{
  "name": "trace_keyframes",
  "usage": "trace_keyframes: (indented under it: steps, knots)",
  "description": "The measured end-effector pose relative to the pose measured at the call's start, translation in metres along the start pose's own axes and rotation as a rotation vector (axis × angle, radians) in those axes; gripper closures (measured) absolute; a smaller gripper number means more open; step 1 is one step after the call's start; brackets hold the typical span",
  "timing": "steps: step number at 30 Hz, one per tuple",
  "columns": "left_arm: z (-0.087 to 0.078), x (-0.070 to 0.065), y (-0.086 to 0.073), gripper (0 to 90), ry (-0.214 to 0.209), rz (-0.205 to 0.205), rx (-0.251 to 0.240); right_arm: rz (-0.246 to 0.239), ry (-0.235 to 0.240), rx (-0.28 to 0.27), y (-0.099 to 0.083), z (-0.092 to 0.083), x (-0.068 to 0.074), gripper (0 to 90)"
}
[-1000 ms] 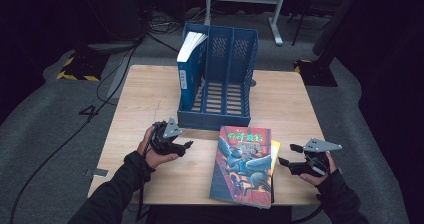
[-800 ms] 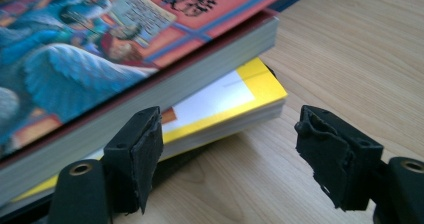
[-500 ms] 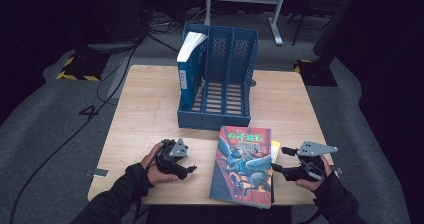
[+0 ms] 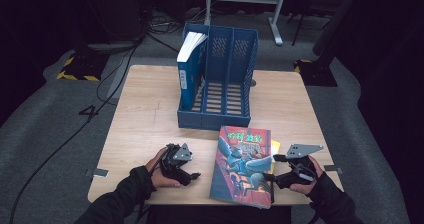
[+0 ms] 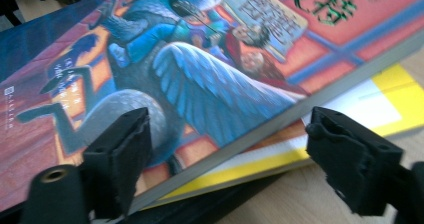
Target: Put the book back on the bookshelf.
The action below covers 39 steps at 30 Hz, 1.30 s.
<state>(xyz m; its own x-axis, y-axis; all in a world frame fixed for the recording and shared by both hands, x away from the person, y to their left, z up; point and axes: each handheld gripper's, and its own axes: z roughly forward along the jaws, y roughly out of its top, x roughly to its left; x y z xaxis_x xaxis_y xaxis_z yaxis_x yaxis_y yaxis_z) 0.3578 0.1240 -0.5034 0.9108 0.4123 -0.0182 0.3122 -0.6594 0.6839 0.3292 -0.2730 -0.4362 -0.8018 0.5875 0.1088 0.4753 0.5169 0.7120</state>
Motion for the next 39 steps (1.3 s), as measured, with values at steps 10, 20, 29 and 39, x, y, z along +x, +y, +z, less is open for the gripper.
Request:
trace_keyframes:
  steps: [10,20,29,39]
  knots:
    - [0.005,0.001,0.004,14.8,-0.013,0.019,-0.003,0.04,0.08,0.048,0.003,0.005,-0.008,15.4]
    - [0.005,0.0,0.005,15.0,-0.009,0.016,0.0,0.02,0.104,0.121,0.008,0.002,0.001,17.2]
    - [0.011,0.001,0.011,14.8,-0.026,0.03,0.003,-0.017,0.084,0.155,0.015,0.003,0.007,14.9]
    - [0.018,0.005,0.021,19.7,-0.047,0.044,-0.003,-0.031,0.102,0.046,0.028,-0.003,-0.001,25.1]
